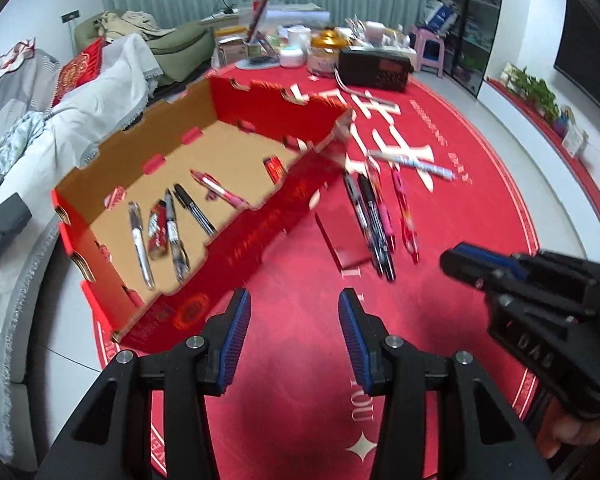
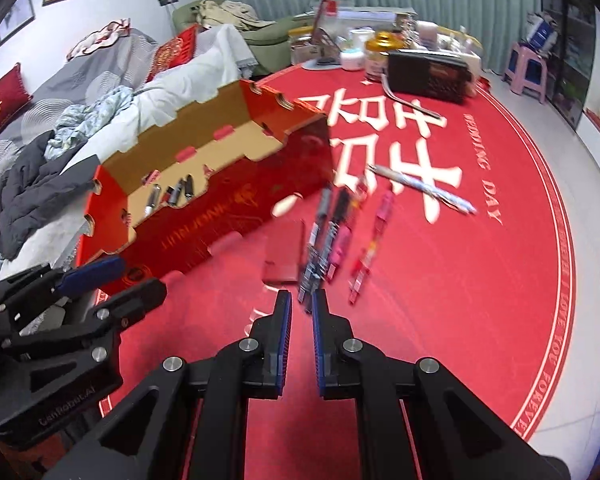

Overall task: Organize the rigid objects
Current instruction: 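Move both grippers back over the remaining pens on the rug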

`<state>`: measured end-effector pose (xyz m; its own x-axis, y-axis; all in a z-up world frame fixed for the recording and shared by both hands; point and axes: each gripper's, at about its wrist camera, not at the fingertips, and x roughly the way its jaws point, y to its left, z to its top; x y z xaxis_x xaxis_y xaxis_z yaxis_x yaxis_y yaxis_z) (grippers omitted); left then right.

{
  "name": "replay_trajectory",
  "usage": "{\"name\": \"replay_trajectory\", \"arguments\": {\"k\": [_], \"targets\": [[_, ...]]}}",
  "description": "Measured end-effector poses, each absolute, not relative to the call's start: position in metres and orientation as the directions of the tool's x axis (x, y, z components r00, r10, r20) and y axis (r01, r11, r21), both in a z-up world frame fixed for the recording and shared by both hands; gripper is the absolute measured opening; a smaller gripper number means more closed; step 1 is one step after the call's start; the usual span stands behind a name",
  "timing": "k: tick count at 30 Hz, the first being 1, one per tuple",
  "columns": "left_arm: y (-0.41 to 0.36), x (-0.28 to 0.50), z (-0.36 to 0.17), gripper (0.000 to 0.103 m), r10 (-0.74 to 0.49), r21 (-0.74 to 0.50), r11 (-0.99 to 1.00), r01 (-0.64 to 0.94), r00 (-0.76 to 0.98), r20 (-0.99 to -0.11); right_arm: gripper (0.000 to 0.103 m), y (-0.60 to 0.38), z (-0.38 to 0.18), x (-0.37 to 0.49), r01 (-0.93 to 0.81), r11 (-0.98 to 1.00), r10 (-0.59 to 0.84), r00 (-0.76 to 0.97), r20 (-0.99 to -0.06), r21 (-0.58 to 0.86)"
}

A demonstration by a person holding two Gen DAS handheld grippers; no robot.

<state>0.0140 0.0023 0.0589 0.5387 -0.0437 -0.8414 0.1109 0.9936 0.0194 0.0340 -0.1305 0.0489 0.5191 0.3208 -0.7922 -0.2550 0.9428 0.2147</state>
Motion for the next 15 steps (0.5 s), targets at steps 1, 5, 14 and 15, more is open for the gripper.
{"name": "replay_trajectory", "arguments": {"k": [1, 5, 14, 15], "targets": [[0.001, 0.012, 0.054, 0.049, -0.044, 0.02, 0.993, 0.114, 0.529, -0.848, 0.011, -0.132, 0.048, 0.032, -0.249, 0.944, 0.318, 0.521, -0.792, 0.215], [-0.003, 0.004, 0.039, 0.049, -0.044, 0.018, 0.993, 0.117, 0.506, -0.862, 0.011, -0.144, 0.042, 0.021, -0.227, 0.951, 0.3, 0.525, -0.797, 0.209], [-0.015, -0.021, 0.009, 0.049, -0.067, 0.007, 0.987, 0.159, 0.456, -0.887, 0.011, -0.175, 0.028, 0.004, -0.149, 0.957, 0.289, 0.526, -0.8, 0.248], [-0.016, -0.021, 0.009, 0.049, -0.075, -0.002, 0.987, 0.159, 0.452, -0.889, 0.011, -0.179, 0.028, 0.004, -0.142, 0.956, 0.294, 0.529, -0.796, 0.258]]}}
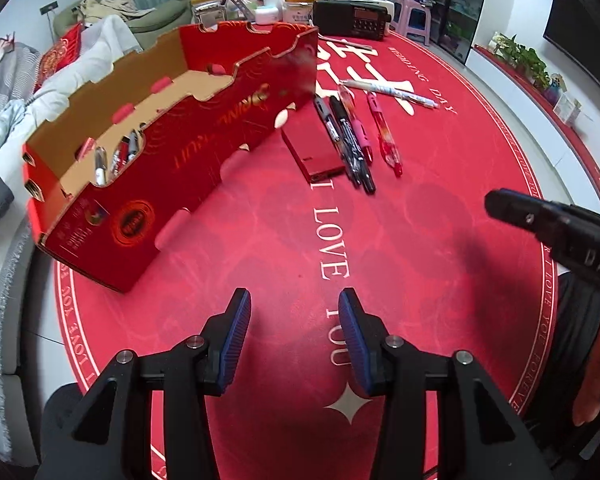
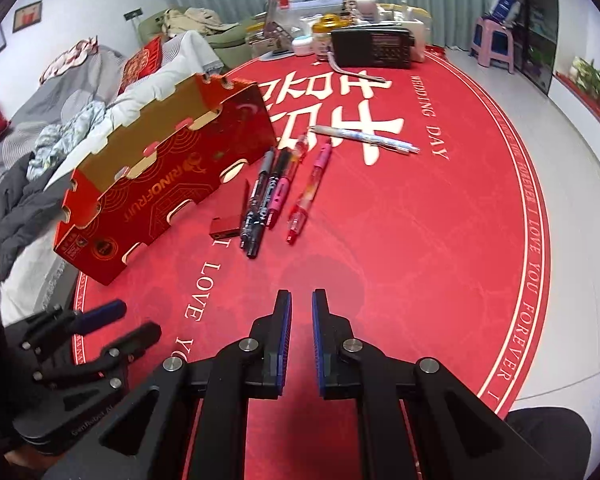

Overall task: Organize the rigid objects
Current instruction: 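Move both grippers back over the remaining pens on the rug, then grasp the pink pen with the left gripper while the right gripper grasps the white-blue pen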

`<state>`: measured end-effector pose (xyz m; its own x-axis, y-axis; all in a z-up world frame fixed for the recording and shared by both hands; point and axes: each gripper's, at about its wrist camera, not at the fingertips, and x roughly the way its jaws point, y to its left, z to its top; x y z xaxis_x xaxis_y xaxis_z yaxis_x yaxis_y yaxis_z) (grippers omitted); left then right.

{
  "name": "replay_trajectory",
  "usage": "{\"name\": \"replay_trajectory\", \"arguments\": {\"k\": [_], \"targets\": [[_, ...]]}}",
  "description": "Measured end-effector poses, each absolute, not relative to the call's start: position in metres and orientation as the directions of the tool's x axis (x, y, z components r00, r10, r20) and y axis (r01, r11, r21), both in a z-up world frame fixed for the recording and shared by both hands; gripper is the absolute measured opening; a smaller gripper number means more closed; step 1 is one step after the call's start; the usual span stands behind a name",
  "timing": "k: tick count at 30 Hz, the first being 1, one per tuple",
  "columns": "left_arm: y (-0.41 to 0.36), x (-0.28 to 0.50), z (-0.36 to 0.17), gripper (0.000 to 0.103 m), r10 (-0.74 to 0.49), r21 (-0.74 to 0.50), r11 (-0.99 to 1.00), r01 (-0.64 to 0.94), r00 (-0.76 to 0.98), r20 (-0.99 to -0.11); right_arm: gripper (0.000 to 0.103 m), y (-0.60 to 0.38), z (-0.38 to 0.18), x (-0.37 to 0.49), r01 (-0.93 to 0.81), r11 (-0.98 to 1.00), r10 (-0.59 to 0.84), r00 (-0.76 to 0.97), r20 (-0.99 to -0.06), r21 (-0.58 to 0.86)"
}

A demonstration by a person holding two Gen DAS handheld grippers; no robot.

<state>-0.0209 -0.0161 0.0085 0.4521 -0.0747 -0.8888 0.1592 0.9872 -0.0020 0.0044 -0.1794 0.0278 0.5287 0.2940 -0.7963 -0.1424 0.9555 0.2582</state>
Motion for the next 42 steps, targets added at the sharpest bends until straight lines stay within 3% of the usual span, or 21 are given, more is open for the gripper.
{"name": "replay_trajectory", "arguments": {"k": [12, 19, 24, 25, 26, 27, 28, 34, 36, 38, 40, 42], "targets": [[-0.035, 0.016, 0.011, 0.049, -0.174, -0.11, 0.979, 0.171, 0.421, -0.89, 0.011, -0.218, 0.028, 0.044, -0.093, 0.958, 0.275, 0.553, -0.786, 0.27], [-0.056, 0.051, 0.011, 0.049, -0.183, -0.112, 0.976, 0.187, 0.421, -0.889, 0.011, -0.226, 0.018, 0.059, -0.077, 0.955, 0.28, 0.557, -0.782, 0.287], [-0.078, 0.077, 0.019, 0.049, -0.275, -0.177, 0.95, 0.256, 0.426, -0.862, 0.011, -0.241, 0.025, 0.089, -0.1, 0.961, 0.267, 0.579, -0.771, 0.258], [-0.081, 0.082, 0.019, 0.049, -0.292, -0.192, 0.945, 0.264, 0.42, -0.859, 0.016, -0.244, 0.026, 0.098, -0.109, 0.963, 0.262, 0.575, -0.775, 0.245], [-0.086, 0.088, 0.02, 0.049, -0.305, -0.202, 0.941, 0.272, 0.419, -0.855, 0.051, -0.246, 0.027, 0.102, -0.112, 0.965, 0.257, 0.577, -0.775, 0.237], [-0.092, 0.093, 0.02, 0.049, -0.312, -0.206, 0.938, 0.28, 0.42, -0.852, 0.072, -0.25, 0.029, 0.107, -0.115, 0.967, 0.251, 0.592, -0.766, 0.228], [-0.097, 0.098, 0.019, 0.049, -0.317, -0.206, 0.935, 0.288, 0.418, -0.852, 0.084, -0.251, 0.032, 0.109, -0.125, 0.967, 0.252, 0.609, -0.752, 0.223], [-0.121, 0.124, 0.002, 0.049, -0.293, -0.178, 0.936, 0.304, 0.389, -0.873, 0.075, -0.245, 0.038, 0.138, -0.208, 0.972, 0.22, 0.621, -0.752, 0.113], [-0.125, 0.128, 0.0, 0.049, -0.296, -0.18, 0.934, 0.309, 0.386, -0.874, 0.069, -0.243, 0.034, 0.148, -0.257, 0.965, 0.207, 0.619, -0.758, 0.054], [-0.131, 0.129, -0.003, 0.049, -0.292, -0.166, 0.93, 0.327, 0.386, -0.875, 0.048, -0.243, 0.029, 0.158, -0.302, 0.953, 0.214, 0.601, -0.77, 0.03], [-0.139, 0.13, -0.004, 0.049, -0.237, -0.092, 0.935, 0.343, 0.408, -0.882, 0.044, -0.246, 0.025, 0.17, -0.356, 0.934, 0.242, 0.577, -0.78, 0.026], [-0.137, 0.133, -0.004, 0.049, -0.239, -0.1, 0.938, 0.332, 0.41, -0.88, 0.044, -0.244, 0.022, 0.182, -0.432, 0.901, 0.298, 0.536, -0.79, 0.046]]}}
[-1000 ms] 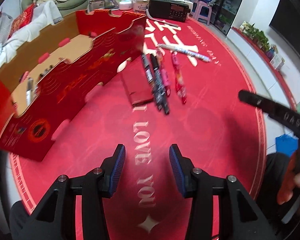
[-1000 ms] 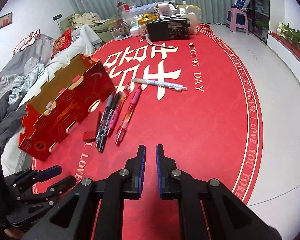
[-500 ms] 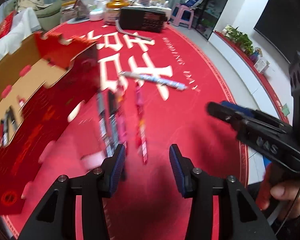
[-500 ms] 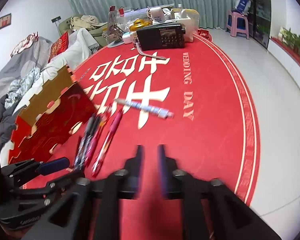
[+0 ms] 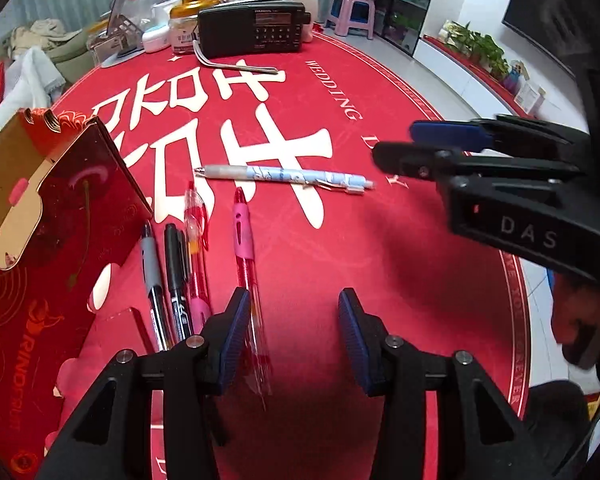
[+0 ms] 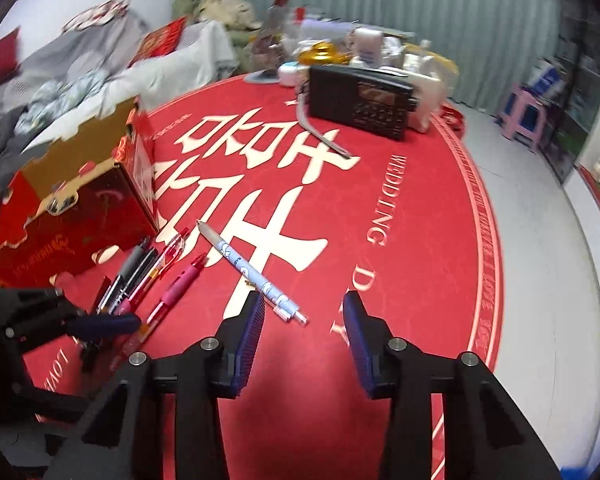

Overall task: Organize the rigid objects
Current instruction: 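Grasp the pink pen with the left gripper while the right gripper grasps the white-blue pen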

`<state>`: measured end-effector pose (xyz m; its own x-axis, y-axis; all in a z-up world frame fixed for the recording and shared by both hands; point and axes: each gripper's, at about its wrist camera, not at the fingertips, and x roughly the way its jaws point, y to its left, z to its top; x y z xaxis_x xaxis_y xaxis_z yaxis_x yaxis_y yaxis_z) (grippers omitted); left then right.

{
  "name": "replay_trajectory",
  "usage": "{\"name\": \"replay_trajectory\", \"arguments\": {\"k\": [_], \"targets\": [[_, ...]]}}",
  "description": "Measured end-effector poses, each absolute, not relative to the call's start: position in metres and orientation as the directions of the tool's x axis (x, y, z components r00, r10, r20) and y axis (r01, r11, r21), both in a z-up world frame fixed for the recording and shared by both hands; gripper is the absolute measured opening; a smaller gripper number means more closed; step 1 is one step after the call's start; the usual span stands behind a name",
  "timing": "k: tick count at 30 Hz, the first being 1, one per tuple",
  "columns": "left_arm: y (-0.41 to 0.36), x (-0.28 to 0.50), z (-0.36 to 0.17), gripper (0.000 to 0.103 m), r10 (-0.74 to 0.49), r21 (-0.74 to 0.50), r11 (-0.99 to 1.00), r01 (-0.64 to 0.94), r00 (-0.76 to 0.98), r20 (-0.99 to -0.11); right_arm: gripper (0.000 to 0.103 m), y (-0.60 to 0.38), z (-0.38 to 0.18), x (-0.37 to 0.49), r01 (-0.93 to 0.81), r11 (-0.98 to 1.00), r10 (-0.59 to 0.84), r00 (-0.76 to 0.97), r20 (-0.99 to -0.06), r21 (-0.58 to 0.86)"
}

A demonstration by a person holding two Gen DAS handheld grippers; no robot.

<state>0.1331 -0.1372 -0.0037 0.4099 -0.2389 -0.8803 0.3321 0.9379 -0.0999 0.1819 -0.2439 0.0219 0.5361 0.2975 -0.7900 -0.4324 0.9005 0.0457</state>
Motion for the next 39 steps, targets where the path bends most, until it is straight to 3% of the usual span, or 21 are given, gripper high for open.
{"name": "replay_trajectory", "arguments": {"k": [4, 9, 17, 18, 19, 21, 22, 24, 28, 39], "targets": [[-0.125, 0.138, -0.005, 0.049, -0.266, -0.159, 0.946, 0.282, 0.399, -0.877, 0.044, -0.228, 0.016, 0.197, -0.583, 0.811, 0.382, 0.472, -0.795, 0.045], [-0.122, 0.138, -0.014, 0.049, -0.24, -0.129, 0.95, 0.286, 0.399, -0.885, 0.044, -0.202, 0.0, 0.219, -0.684, 0.73, 0.39, 0.397, -0.831, 0.016], [-0.129, 0.147, -0.015, 0.048, -0.215, -0.098, 0.952, 0.29, 0.404, -0.889, 0.044, -0.179, -0.023, 0.226, -0.728, 0.686, 0.367, 0.336, -0.868, 0.008], [-0.13, 0.147, -0.015, 0.045, -0.205, -0.085, 0.952, 0.293, 0.408, -0.89, 0.043, -0.177, -0.024, 0.228, -0.722, 0.691, 0.365, 0.332, -0.87, 0.015], [-0.13, 0.146, -0.015, 0.035, -0.187, -0.064, 0.954, 0.292, 0.416, -0.89, 0.041, -0.176, -0.025, 0.229, -0.716, 0.698, 0.362, 0.329, -0.872, 0.02], [-0.125, 0.148, -0.015, 0.021, -0.169, -0.051, 0.959, 0.279, 0.419, -0.892, 0.032, -0.178, -0.026, 0.234, -0.683, 0.729, 0.344, 0.323, -0.882, 0.034], [-0.121, 0.151, -0.015, 0.01, -0.164, -0.055, 0.963, 0.265, 0.409, -0.898, 0.021, -0.181, -0.026, 0.239, -0.665, 0.746, 0.335, 0.32, -0.886, 0.041], [-0.116, 0.157, -0.014, 0.01, -0.184, -0.089, 0.962, 0.256, 0.375, -0.908, 0.011, -0.185, -0.027, 0.245, -0.637, 0.769, 0.326, 0.312, -0.893, 0.058], [-0.129, 0.151, -0.014, 0.01, -0.115, 0.008, 0.956, 0.294, 0.399, -0.91, 0.011, -0.187, -0.026, 0.236, -0.629, 0.776, 0.302, 0.32, -0.898, 0.037], [-0.123, 0.145, -0.012, 0.01, -0.093, 0.015, 0.952, 0.305, 0.336, -0.937, 0.01, -0.176, -0.025, 0.228, -0.552, 0.832, 0.162, 0.324, -0.932, -0.048]]}}
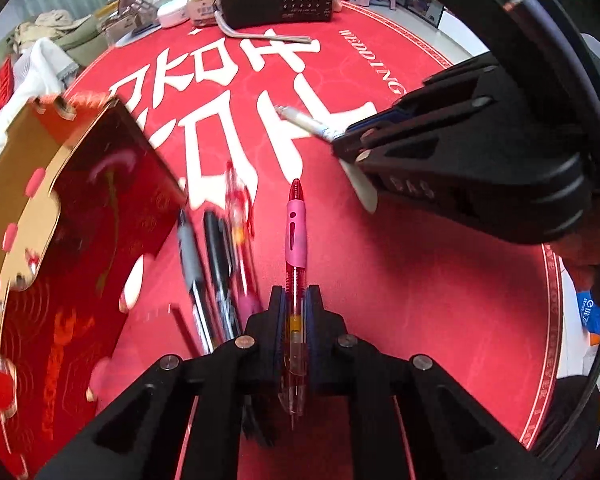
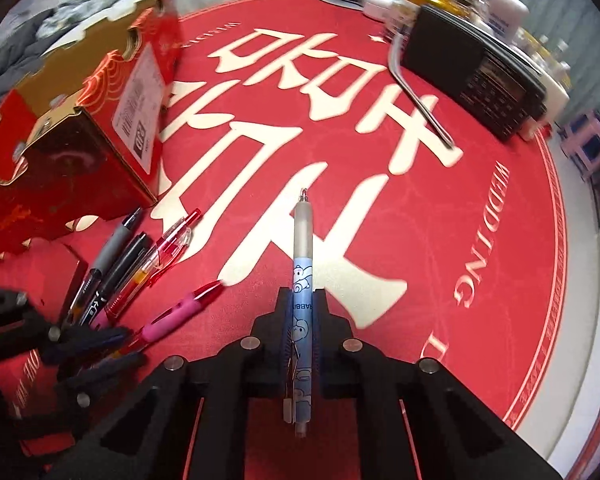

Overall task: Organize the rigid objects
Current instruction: 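Grasp the pink pen with the left gripper while the right gripper grasps the white-blue pen, then lift the pink pen and white-blue pen off the rug with both grippers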

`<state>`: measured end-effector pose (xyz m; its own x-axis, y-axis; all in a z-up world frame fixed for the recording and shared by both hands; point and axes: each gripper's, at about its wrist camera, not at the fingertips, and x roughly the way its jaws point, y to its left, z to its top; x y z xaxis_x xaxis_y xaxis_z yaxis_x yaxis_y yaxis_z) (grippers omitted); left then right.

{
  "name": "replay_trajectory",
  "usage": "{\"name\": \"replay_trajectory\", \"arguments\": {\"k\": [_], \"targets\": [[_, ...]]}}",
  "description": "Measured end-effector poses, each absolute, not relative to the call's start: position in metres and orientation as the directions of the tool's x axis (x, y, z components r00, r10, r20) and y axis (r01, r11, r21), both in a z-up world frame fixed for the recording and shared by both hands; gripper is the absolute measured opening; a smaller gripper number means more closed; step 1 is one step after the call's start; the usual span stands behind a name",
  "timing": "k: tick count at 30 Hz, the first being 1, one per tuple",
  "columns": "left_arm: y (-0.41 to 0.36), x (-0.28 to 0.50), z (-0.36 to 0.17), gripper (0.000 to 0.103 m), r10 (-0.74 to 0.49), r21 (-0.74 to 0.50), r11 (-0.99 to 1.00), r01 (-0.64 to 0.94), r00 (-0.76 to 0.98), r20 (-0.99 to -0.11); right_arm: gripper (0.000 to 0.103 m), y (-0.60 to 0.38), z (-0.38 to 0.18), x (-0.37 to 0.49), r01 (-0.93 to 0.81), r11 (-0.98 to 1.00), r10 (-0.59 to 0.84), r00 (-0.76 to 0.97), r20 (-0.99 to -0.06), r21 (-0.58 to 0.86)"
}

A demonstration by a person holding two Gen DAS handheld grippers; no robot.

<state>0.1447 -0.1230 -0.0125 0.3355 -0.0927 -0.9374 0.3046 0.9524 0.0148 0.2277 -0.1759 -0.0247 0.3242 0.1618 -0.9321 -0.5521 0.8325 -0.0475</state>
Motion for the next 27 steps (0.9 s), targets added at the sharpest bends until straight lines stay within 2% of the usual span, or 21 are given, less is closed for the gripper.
{"name": "replay_trajectory", "arguments": {"k": [8, 15, 21, 27], "targets": [[-0.115, 0.102, -0.012, 0.01, -0.117, -0.001, 0.947, 0.322, 0.341, -0.933, 0.01, -0.208, -0.023, 0.17, -0.404, 0.915, 0.164, 0.35, -0.922, 0.009], [-0.098, 0.057, -0.009, 0.01, -0.148, -0.022, 0.94, 0.34, 0.351, -0.924, 0.01, -0.217, -0.016, 0.111, -0.305, 0.946, 0.225, 0.379, -0.898, 0.108], [-0.067, 0.031, -0.008, 0.01, -0.179, -0.078, 0.955, 0.287, 0.342, -0.923, 0.01, -0.187, -0.002, 0.059, -0.312, 0.932, 0.298, 0.372, -0.879, 0.184], [-0.05, 0.02, -0.012, 0.01, -0.175, -0.083, 0.959, 0.272, 0.333, -0.927, 0.011, -0.155, -0.017, 0.045, -0.349, 0.927, 0.249, 0.298, -0.922, 0.138]]}}
